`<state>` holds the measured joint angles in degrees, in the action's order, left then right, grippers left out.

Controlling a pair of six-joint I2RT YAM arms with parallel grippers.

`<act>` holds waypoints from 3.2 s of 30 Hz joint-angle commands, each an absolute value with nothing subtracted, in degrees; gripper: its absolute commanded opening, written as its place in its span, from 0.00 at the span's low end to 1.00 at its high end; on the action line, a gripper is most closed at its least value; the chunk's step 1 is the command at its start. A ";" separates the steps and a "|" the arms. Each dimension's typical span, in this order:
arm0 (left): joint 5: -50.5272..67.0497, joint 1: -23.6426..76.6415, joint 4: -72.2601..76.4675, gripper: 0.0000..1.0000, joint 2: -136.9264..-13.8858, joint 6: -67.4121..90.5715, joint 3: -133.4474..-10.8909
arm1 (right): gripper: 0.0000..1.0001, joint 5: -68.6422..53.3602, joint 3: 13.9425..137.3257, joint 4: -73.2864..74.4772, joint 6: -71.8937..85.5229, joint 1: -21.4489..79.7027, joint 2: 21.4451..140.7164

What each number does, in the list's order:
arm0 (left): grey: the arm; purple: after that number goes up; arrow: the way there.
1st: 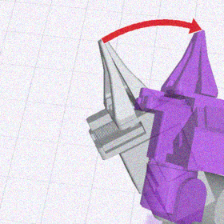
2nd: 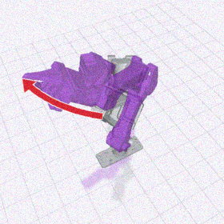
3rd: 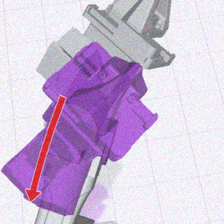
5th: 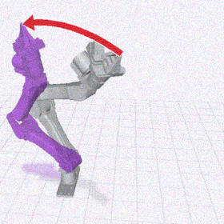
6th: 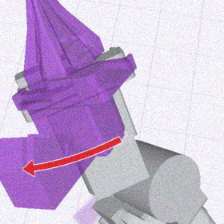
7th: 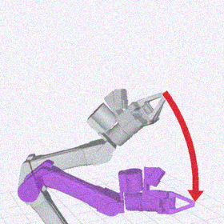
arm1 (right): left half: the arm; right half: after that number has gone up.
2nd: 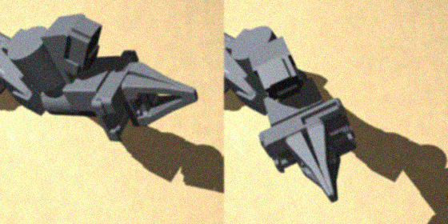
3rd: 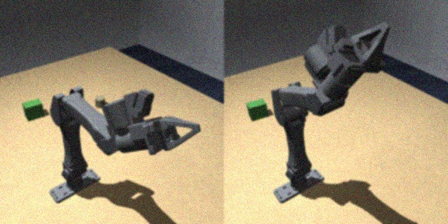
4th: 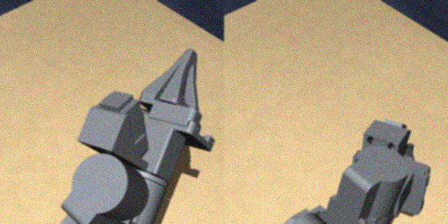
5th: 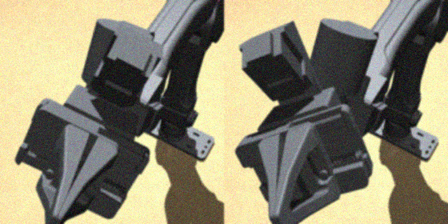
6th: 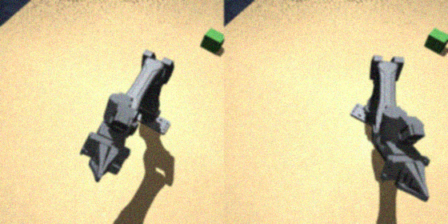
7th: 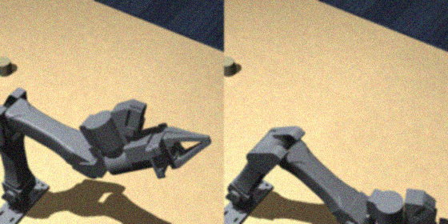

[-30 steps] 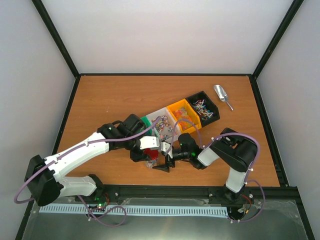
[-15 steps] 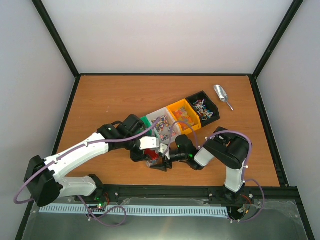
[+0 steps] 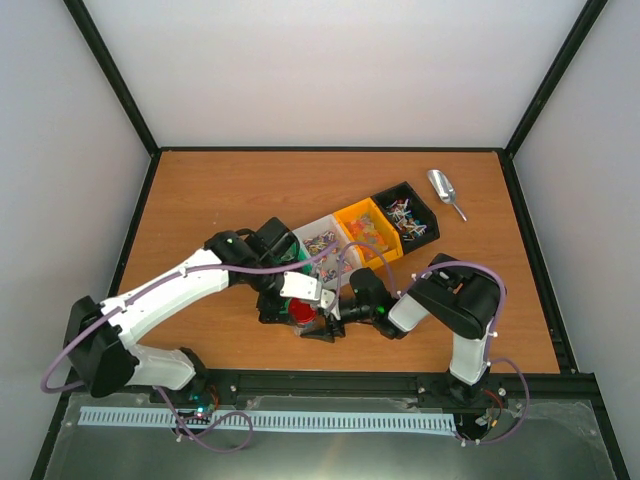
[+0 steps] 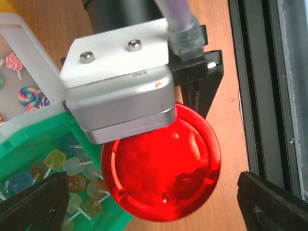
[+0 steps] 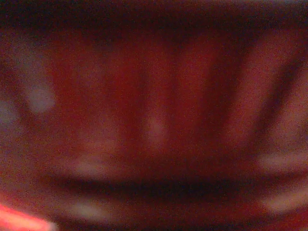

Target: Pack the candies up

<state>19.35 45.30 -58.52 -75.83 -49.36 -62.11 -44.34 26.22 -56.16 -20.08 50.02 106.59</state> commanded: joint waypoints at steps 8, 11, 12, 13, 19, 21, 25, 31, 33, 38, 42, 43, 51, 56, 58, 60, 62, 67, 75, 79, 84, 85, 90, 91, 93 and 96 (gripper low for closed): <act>17.35 45.09 -54.21 1.00 -66.99 -28.24 -57.60 | 0.62 -39.38 27.68 -56.95 -15.56 49.92 105.83; 16.00 45.22 -51.49 0.99 -65.90 -26.42 -54.95 | 0.62 -38.45 27.73 -57.48 -14.10 49.92 106.49; 15.19 45.32 -50.68 0.98 -66.10 -25.62 -54.66 | 0.62 -38.11 27.68 -57.48 -14.10 50.00 106.67; 14.45 45.38 -49.75 0.97 -66.36 -24.58 -54.51 | 0.62 -37.67 27.67 -57.52 -14.14 50.01 106.82; 12.02 46.89 -44.39 0.90 -66.71 -19.83 -52.06 | 0.62 -36.56 27.28 -57.43 -14.59 50.01 106.66; 12.35 47.06 -43.39 0.90 -66.84 -19.30 -51.88 | 0.62 -36.48 27.17 -57.31 -14.71 50.01 106.56; 12.87 47.61 -43.08 0.90 -68.22 -19.55 -52.60 | 0.61 -36.81 27.34 -57.53 -14.43 50.10 107.16; 13.77 47.63 -45.21 0.90 -67.50 -21.40 -53.02 | 0.60 -36.79 26.93 -56.35 -14.40 50.10 107.06; 14.15 47.64 -46.02 0.91 -66.89 -21.88 -52.59 | 0.59 -36.70 26.58 -56.53 -14.65 50.10 107.02; 15.59 47.29 -48.61 0.94 -65.96 -23.78 -52.61 | 0.58 -35.72 27.05 -56.30 -15.74 50.08 108.01; 17.87 45.86 -49.15 0.94 -64.89 -24.35 -52.52 | 0.58 -35.77 26.99 -54.11 -16.79 50.09 106.63; 18.14 45.80 -49.21 0.94 -64.60 -24.60 -52.37 | 0.58 -35.77 26.98 -54.28 -16.71 50.10 106.50; 18.21 45.88 -46.42 0.94 -62.33 -22.79 -49.20 | 0.58 -35.17 26.56 -56.93 -15.99 50.10 107.55; 18.11 46.12 -44.41 0.94 -62.48 -22.41 -48.30 | 0.58 -35.13 26.22 -57.57 -15.66 50.07 108.18; 17.50 46.29 -43.57 0.94 -62.49 -21.80 -48.28 | 0.58 -34.98 26.38 -57.56 -15.49 50.09 108.28; 17.01 46.45 -42.53 0.94 -62.40 -21.43 -48.48 | 0.58 -35.14 26.51 -57.57 -15.33 50.08 108.41; 16.19 46.69 -41.26 0.94 -63.04 -21.09 -48.77 | 0.58 -35.31 26.48 -57.57 -15.10 50.10 108.46; 16.89 47.11 -40.77 0.92 -66.35 -19.64 -51.18 | 0.58 -35.52 26.35 -57.48 -14.94 50.10 108.68; 15.87 47.15 -41.23 0.77 -66.55 -21.74 -51.18 | 0.58 -36.29 26.45 -57.46 -14.67 50.10 108.96; 20.58 47.20 -44.49 0.75 -67.55 -27.05 -52.12 | 0.58 -37.60 26.13 -57.52 -15.08 50.10 109.08; 23.78 46.77 -52.56 0.69 -72.97 -38.61 -55.91 | 0.57 -39.25 26.10 -56.20 -15.95 50.10 108.68; 24.46 46.76 -53.68 0.68 -73.38 -42.12 -56.25 | 0.57 -39.59 26.15 -56.12 -16.10 50.10 108.64; 24.09 46.44 -61.27 0.62 -76.34 -56.29 -58.98 | 0.52 -40.51 26.32 -55.74 -16.44 50.09 108.53; 24.27 46.33 -63.22 0.62 -76.86 -59.79 -59.79 | 0.52 -40.57 26.34 -55.72 -16.57 50.10 108.54; 23.57 46.32 -65.01 0.64 -77.41 -63.56 -61.24 | 0.51 -40.54 26.36 -55.72 -16.61 50.05 108.54; 21.29 46.03 -62.14 0.78 -77.87 -60.25 -63.02 | 0.51 -40.43 26.26 -55.89 -16.27 50.10 108.68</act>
<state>19.14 45.69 -56.95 -77.08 -53.84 -60.45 -42.70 26.57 -57.69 -16.75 50.28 107.63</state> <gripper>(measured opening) 0.685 0.730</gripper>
